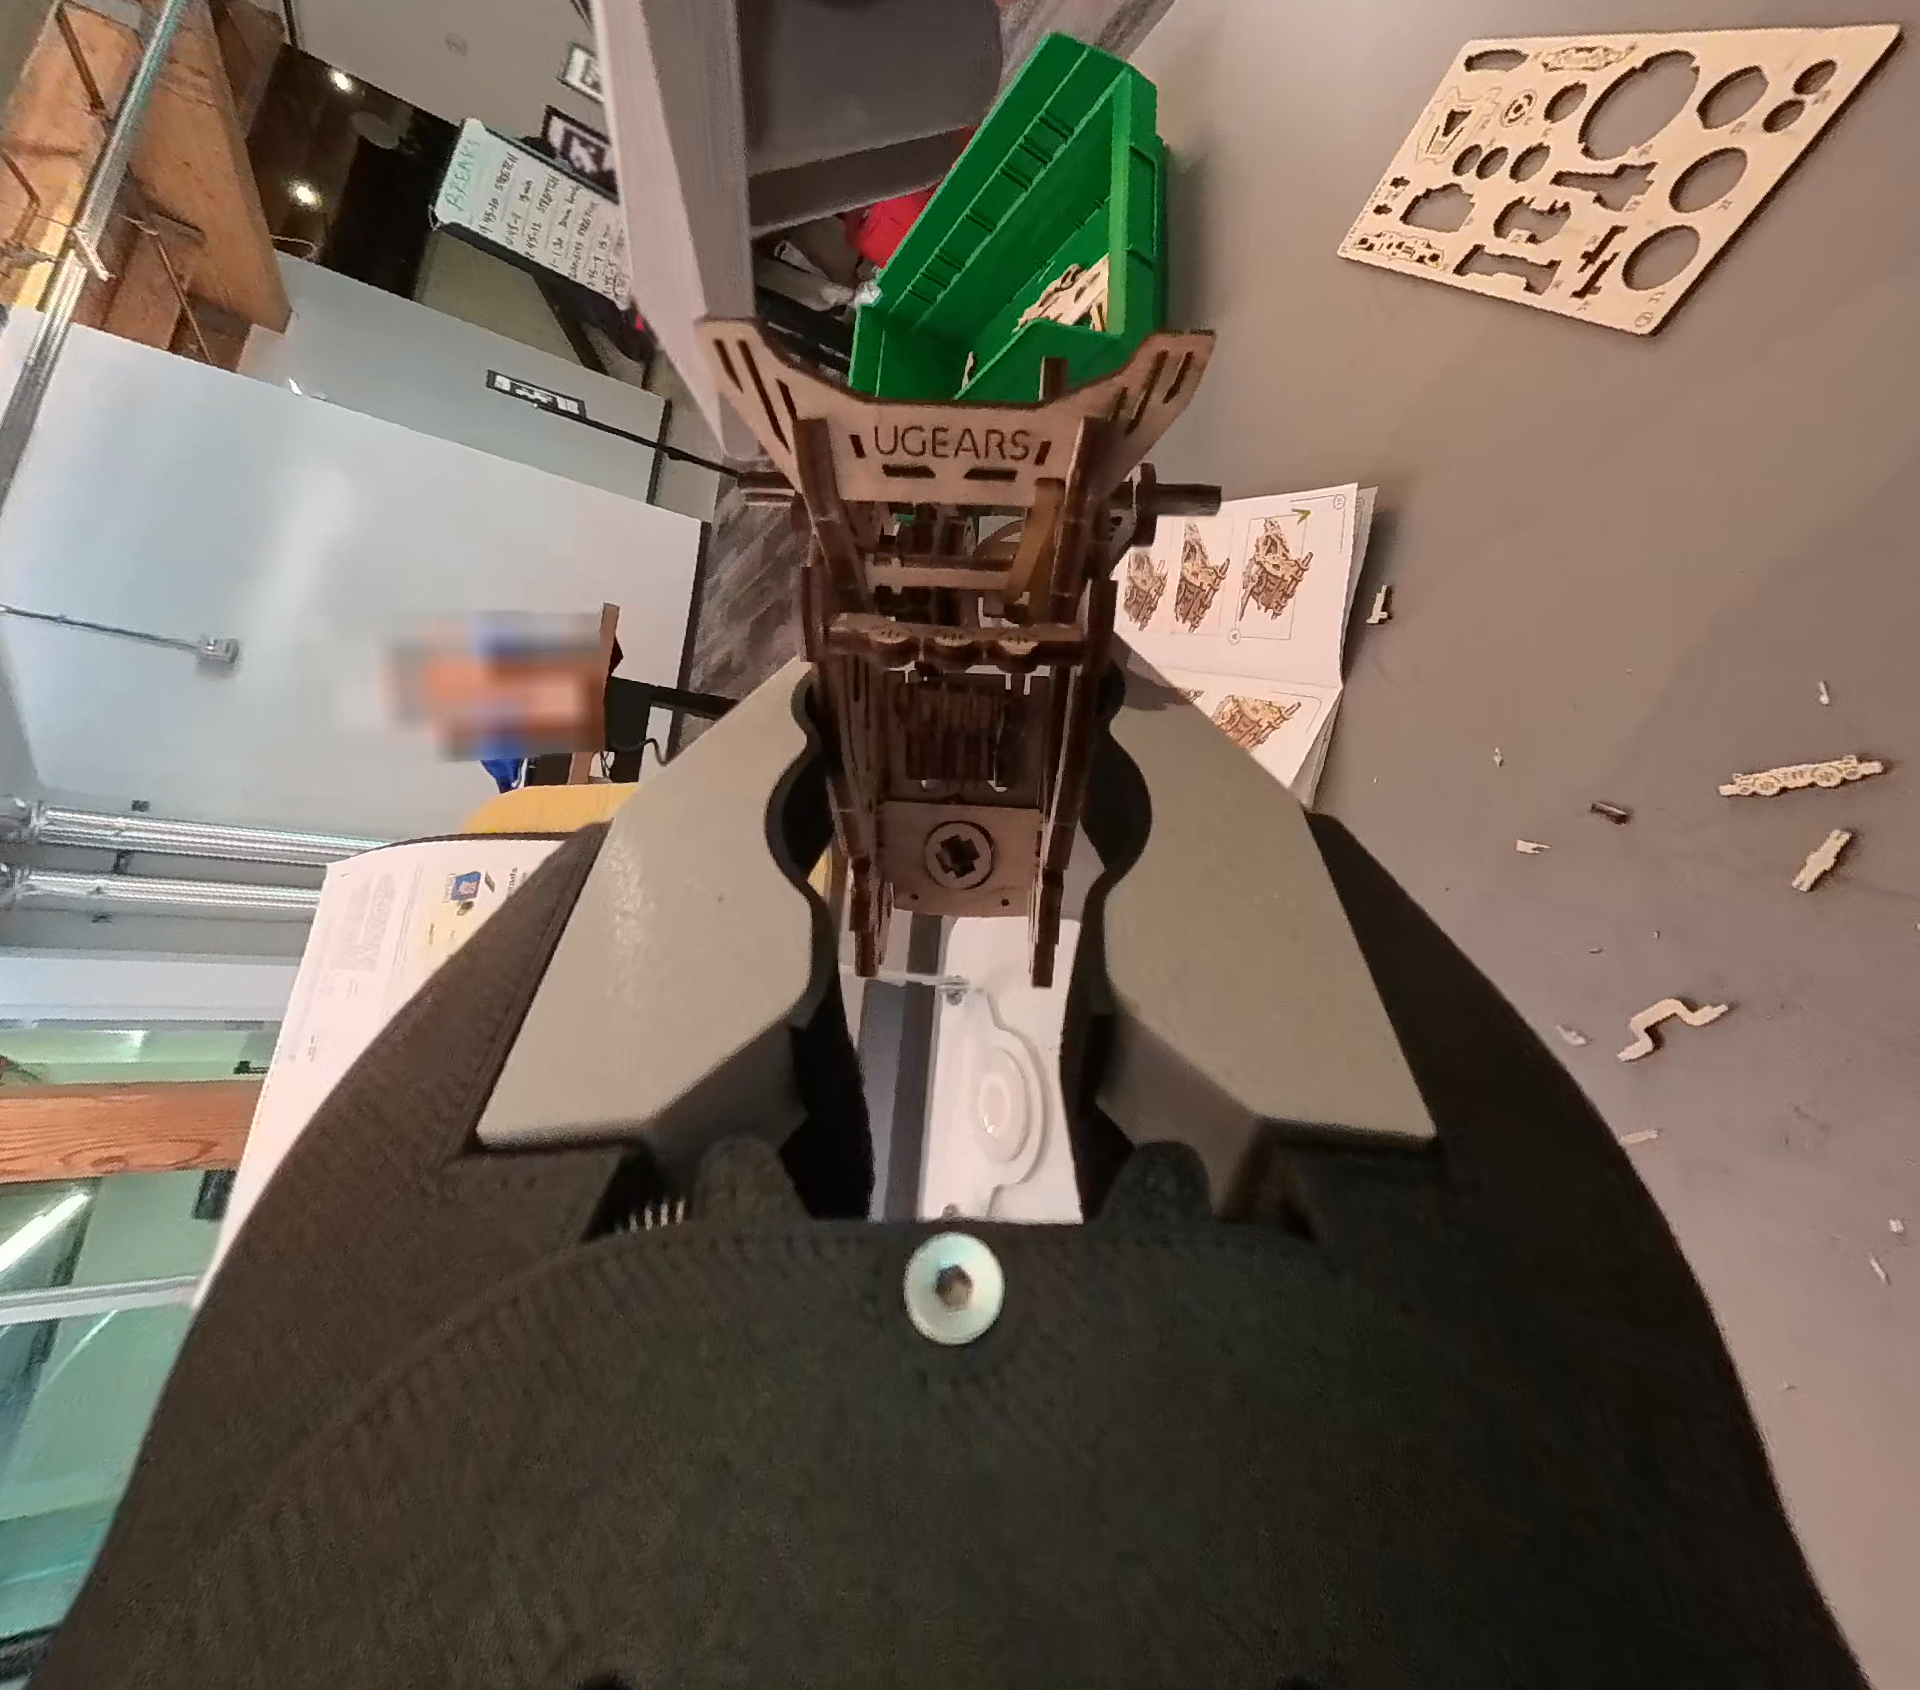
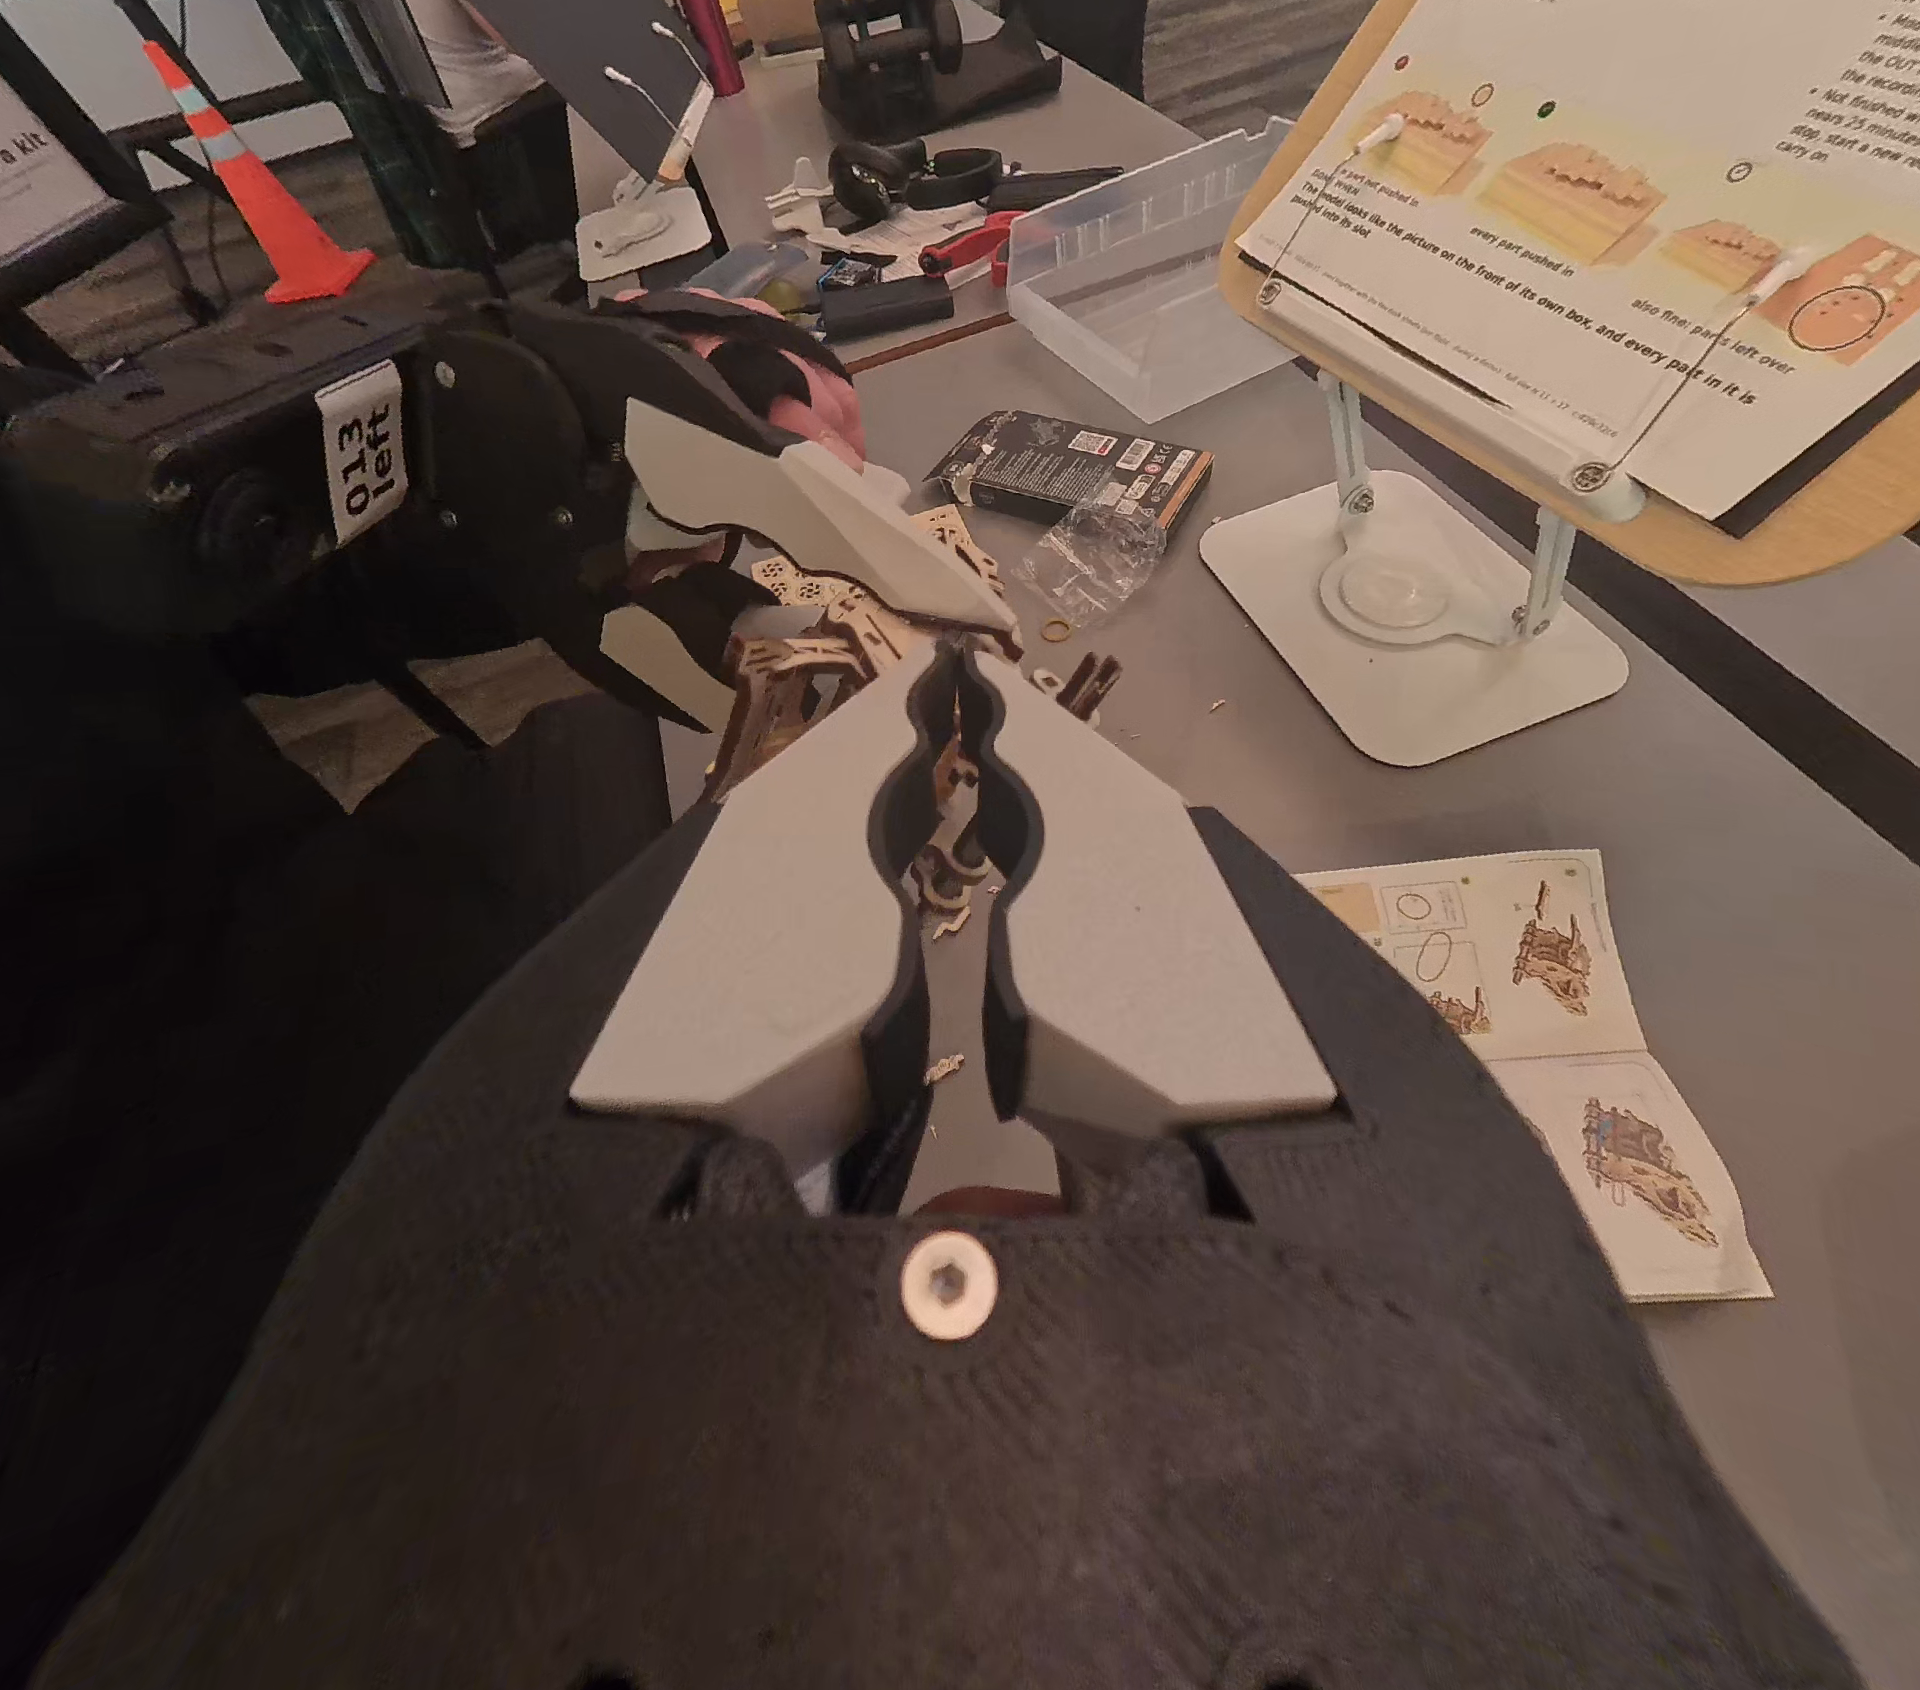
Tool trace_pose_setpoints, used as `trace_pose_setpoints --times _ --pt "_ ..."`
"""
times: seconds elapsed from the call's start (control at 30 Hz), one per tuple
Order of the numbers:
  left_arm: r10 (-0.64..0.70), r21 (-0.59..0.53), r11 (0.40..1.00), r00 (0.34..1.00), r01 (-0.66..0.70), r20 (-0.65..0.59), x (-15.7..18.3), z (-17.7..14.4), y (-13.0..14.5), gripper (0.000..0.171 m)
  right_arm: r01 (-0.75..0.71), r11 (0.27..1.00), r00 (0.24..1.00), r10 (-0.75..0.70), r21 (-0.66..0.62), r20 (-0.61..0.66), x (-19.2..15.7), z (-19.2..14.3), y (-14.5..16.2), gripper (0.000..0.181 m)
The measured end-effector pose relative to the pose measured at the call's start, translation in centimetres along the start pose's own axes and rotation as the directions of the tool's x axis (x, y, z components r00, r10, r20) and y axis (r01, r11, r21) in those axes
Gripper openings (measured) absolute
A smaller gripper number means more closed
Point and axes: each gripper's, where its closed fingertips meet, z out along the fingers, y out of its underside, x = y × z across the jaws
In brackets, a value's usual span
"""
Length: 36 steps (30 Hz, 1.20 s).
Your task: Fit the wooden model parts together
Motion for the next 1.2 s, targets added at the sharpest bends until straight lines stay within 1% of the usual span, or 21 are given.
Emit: trace_pose_setpoints --times 0.07,0.33,0.5,0.6,0.7,0.83,1.07,1.2 --pt "-0.026 0.005 1.0 1.0 0.026 -0.004 -0.1 0.0 0.0 0.043 0.005 1.0 1.0 -0.005 0.005 0.005 -0.3 -0.1 0.1 0.0" --pt "-0.041 -0.002 0.999 0.999 0.041 -0.003 -0.2 0.2 0.1 0.043 0.074 0.997 0.997 -0.074 -0.017 -0.003 -0.9 -0.6 0.6 0.0" --pt "-0.056 0.0 0.998 0.998 0.056 0.007 -0.5 0.2 0.0 0.043 0.229 0.971 0.969 -0.234 -0.075 -0.077 -1.0 -0.5 1.3 0.0" --pt "-0.063 0.0 0.998 0.998 0.063 0.014 -0.6 0.2 0.0 0.043 0.268 0.958 0.953 -0.279 -0.099 -0.118 -0.7 -0.8 1.5 0.0" --pt "-0.062 0.008 0.998 0.998 0.062 0.012 -0.7 0.2 -0.1 0.043 0.277 0.955 0.949 -0.29 -0.107 -0.123 -0.7 -0.8 1.8 0.0" --pt "-0.062 0.014 0.998 0.998 0.062 0.007 -0.5 0.2 -0.2 0.043 0.293 0.952 0.943 -0.303 -0.085 -0.14 -0.8 -1.4 0.9 0.0" --pt "-0.064 0.019 0.998 0.998 0.064 0.015 -0.5 0.2 -0.4 0.043 0.321 0.943 0.929 -0.331 -0.084 -0.164 -0.5 -1.4 0.5 0.0" --pt "-0.061 0.014 0.998 0.998 0.061 0.015 -0.4 0.3 -0.4 0.043 0.338 0.935 0.918 -0.352 -0.103 -0.185 -0.2 -1.3 0.7 0.0"
